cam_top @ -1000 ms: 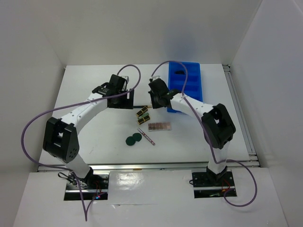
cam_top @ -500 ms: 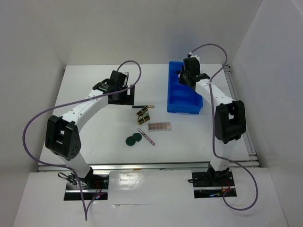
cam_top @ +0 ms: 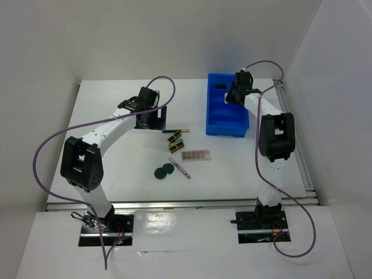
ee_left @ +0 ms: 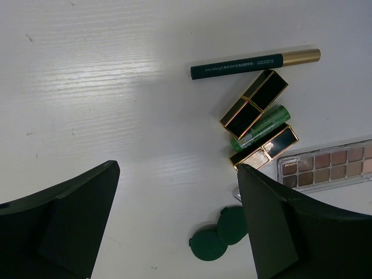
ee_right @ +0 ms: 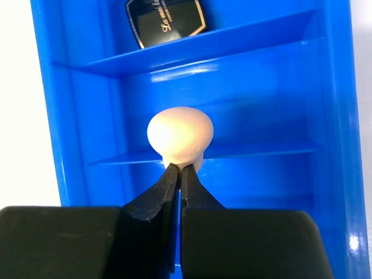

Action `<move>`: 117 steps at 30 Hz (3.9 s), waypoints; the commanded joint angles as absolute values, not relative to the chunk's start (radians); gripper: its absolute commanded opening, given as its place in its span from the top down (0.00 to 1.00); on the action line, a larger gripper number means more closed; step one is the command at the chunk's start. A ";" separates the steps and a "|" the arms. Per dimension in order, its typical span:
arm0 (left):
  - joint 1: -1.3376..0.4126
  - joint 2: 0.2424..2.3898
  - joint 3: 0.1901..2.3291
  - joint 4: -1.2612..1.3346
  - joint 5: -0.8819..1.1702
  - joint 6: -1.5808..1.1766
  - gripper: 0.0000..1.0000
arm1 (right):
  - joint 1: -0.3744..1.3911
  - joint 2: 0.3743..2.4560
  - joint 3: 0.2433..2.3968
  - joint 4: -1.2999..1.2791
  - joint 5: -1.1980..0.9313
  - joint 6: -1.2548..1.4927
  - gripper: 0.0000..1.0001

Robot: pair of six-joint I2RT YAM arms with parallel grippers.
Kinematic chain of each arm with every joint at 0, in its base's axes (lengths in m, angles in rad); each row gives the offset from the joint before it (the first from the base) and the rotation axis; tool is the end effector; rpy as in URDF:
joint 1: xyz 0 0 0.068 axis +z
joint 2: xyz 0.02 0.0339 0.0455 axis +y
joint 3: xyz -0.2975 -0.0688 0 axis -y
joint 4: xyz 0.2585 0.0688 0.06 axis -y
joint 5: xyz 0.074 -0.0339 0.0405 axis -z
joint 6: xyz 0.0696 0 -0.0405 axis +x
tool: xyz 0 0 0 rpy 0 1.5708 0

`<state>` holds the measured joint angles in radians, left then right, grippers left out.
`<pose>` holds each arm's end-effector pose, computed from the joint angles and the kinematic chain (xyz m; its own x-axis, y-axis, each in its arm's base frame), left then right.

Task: Organize the makeup

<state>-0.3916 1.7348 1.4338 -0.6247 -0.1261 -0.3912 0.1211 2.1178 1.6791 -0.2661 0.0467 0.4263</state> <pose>0.3909 -0.1519 0.2734 -0.8005 -0.0787 -0.5942 0.0038 0.9907 -0.1364 0.5400 0.0624 0.2191 -0.6209 0.3405 -0.7061 0.1882 0.9391 0.2874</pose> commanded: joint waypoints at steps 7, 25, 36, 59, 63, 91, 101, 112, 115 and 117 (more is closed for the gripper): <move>-0.396 1.735 1.496 -0.621 -0.124 -0.379 0.03 | 0.097 2.108 1.704 -0.212 0.002 0.451 1.00; -0.396 1.763 1.525 -0.630 -0.118 -0.379 0.03 | 0.097 2.189 1.861 -0.228 0.000 0.451 1.00; -0.396 1.763 1.505 -0.630 -0.118 -0.379 0.03 | 0.097 2.272 1.881 -0.258 0.000 0.449 1.00; -0.405 1.684 1.456 -0.621 -0.109 -0.388 0.03 | 0.146 2.033 1.703 -0.301 0.031 0.420 0.33; -0.405 1.674 1.447 -0.621 -0.109 -0.388 0.02 | 0.164 1.939 1.703 -0.301 0.077 0.411 0.27; 0.069 1.356 1.418 -0.729 -0.002 -0.653 0.03 | 0.977 1.770 1.314 -0.364 -0.029 0.387 0.27; 0.069 1.356 1.384 -0.709 0.026 -0.617 0.04 | 0.999 1.928 1.345 -0.364 -0.008 0.387 0.42; 0.069 1.347 1.327 -0.655 0.092 -0.597 0.04 | 1.008 1.935 1.358 -0.354 0.025 0.377 1.00; 0.060 1.338 1.316 -0.655 0.101 -0.575 0.04 | 1.008 1.866 1.367 -0.354 0.025 0.377 1.00; 0.049 1.338 1.292 -0.655 0.113 -0.560 0.04 | 1.008 1.813 1.367 -0.336 0.025 0.367 1.00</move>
<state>0.0628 1.3712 1.3106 -0.6853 0.0780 -0.6014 0.9977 1.9373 1.3224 -0.3759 0.0109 0.3794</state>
